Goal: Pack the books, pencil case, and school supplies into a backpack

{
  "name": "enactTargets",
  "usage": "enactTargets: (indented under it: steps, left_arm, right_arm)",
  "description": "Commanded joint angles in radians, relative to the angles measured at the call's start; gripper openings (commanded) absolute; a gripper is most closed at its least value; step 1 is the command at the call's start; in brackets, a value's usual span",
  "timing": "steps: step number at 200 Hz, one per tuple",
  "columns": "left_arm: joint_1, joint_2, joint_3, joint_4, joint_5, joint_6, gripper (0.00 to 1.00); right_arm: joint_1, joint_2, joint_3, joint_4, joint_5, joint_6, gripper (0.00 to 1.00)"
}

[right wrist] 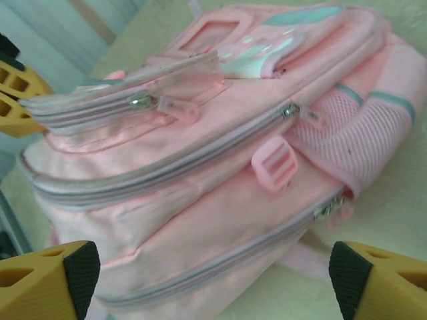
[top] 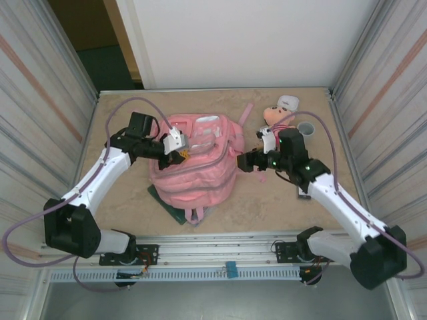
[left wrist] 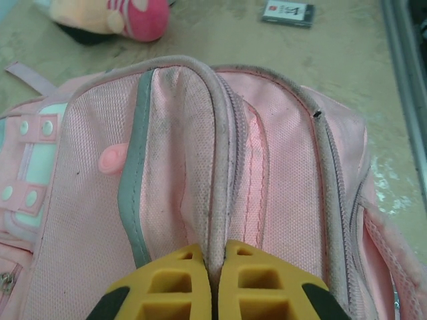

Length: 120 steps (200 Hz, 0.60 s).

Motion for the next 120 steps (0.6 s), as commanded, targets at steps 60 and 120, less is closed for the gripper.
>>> enactTargets:
  steps: [60,120]
  left_arm:
    - [0.013,-0.065,-0.018,0.07,0.196,0.137,0.0]
    - [0.03,-0.069,-0.028,0.06,0.211,0.156,0.0]
  right_arm:
    - [-0.206,0.387,0.204,-0.1,-0.368,-0.575,0.89]
    - [-0.213,0.617,0.365,-0.257,-0.434,-0.811,0.73]
